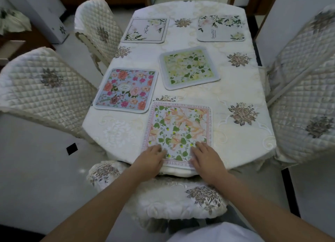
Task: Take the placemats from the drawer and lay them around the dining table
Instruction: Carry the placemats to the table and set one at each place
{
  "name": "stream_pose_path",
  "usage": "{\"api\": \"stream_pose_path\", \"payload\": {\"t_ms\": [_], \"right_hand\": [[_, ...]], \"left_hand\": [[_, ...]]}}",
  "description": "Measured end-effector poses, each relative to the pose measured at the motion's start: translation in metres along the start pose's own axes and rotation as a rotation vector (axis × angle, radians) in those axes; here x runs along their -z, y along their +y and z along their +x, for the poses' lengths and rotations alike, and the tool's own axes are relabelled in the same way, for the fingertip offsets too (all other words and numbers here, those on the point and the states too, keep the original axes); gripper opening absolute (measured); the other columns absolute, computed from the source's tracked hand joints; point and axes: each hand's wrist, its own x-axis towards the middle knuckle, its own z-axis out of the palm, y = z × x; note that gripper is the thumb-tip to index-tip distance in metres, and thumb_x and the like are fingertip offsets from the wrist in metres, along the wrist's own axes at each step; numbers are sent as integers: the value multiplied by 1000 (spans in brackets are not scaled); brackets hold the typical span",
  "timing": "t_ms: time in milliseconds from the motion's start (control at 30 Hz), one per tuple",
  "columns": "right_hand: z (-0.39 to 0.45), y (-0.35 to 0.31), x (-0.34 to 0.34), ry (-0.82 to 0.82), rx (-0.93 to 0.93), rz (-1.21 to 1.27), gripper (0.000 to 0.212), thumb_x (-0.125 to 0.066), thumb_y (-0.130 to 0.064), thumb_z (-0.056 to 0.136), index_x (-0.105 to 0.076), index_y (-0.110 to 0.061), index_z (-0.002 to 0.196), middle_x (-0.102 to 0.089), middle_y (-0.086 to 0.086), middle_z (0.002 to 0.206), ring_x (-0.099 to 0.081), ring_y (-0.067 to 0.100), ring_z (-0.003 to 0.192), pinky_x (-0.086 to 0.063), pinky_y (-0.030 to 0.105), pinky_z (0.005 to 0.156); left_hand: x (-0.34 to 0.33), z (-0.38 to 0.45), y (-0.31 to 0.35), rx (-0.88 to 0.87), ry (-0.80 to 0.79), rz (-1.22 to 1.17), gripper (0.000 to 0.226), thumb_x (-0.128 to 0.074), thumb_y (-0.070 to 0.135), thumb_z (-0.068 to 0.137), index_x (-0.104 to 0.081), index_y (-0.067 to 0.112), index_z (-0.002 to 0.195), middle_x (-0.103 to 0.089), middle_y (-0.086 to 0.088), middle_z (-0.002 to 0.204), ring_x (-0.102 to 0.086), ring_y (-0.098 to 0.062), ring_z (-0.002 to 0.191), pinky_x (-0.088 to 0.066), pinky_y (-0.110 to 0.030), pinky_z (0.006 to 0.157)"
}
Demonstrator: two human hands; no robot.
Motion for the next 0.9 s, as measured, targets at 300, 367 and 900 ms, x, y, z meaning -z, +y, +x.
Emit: {"api": "stream_pose_path", "payload": {"t_ms": [300,367,900], "right_hand": [[11,-54,-10,-201,218,-8,52,-34,-34,102,-27,-21,152,-13,2,163,-11,22,149,-18,41,120],[10,-50,-10,-184,238,-12,48,-35,-32,102,-35,-22,149,-15,2,162,-11,21,149,-22,42,118],[-27,42,18,-185,221,18,39,-41,-34,101,-51,-32,139,-25,-8,159,-20,9,146,-29,30,115]], "left_hand": [[-9,-6,28,-56,-84,49,48,-37,25,102,-37,9,147,-16,-16,161,-15,-28,148,-26,-44,117],[-8,-8,22,-68,-90,37,46,-38,23,101,-40,12,145,-18,-15,161,-18,-28,147,-30,-43,114],[11,-27,-47,-20,-148,100,34,-37,32,101,-57,23,127,-32,-8,153,-42,-27,129,-45,-43,101]]}}
